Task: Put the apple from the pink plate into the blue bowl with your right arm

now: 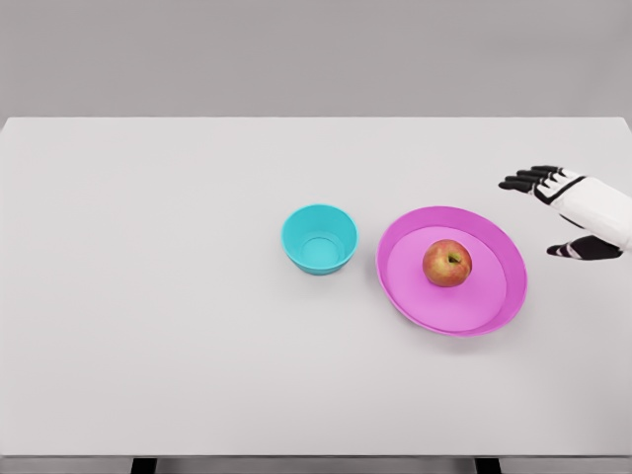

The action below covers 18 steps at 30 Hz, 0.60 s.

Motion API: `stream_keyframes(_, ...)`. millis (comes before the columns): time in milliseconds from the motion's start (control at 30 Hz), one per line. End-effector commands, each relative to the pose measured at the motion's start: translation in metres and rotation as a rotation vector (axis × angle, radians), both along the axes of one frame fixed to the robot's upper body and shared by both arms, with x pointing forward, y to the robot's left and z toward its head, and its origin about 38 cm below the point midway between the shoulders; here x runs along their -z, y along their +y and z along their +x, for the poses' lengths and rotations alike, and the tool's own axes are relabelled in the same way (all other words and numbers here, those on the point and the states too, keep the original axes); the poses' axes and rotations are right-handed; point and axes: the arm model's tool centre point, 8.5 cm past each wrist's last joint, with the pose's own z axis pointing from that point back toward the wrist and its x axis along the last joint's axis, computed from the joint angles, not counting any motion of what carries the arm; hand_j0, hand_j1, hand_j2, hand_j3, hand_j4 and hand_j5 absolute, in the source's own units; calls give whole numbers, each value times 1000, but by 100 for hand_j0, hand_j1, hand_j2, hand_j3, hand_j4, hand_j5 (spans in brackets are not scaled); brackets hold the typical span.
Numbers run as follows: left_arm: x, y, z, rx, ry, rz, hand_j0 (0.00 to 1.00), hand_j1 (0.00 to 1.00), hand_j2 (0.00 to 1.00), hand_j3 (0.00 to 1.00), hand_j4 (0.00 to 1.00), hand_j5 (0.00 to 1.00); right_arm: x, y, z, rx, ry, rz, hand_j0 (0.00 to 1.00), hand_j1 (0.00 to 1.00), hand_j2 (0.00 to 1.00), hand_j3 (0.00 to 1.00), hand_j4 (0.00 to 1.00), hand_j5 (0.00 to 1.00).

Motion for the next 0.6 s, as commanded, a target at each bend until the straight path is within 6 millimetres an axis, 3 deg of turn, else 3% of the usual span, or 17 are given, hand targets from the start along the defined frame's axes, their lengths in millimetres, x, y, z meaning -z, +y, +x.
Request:
stream_keyframes(0, 0, 0, 0, 0, 0, 0, 100, 100, 100, 100, 100, 100, 0, 3, -1, -8, 1, 6, 100, 100, 100, 100, 100, 100)
stream_keyframes(100, 0, 0, 0, 0, 0, 0, 100, 100, 100, 100, 100, 100, 5, -12, 2, 39, 13, 6, 100, 100, 100, 100, 100, 100)
stream_keyframes(200, 0, 0, 0, 0, 0, 0, 100, 100, 100, 100, 100, 100, 15, -7, 1, 4, 114, -78, 100, 100, 100, 100, 100, 100)
stream_keyframes(233, 0, 0, 0, 0, 0, 0, 100, 100, 100, 100, 100, 100, 7, 3, 6, -75, 221, -229, 100, 100, 100, 100, 100, 100)
stream_keyframes(300, 0, 0, 0, 1, 0, 1, 100, 100, 100, 100, 100, 100, -1, 5, 8, -114, 296, -336, 100, 100, 100, 100, 100, 100)
stream_keyframes(433, 0, 0, 0, 0, 0, 1, 100, 100, 100, 100, 100, 100, 0, 29, 13, -137, 264, -375, 100, 100, 100, 100, 100, 100)
stream_keyframes(567, 0, 0, 0, 0, 0, 0, 100, 100, 100, 100, 100, 100, -31, 39, 23, -142, 182, -390, 100, 100, 100, 100, 100, 100)
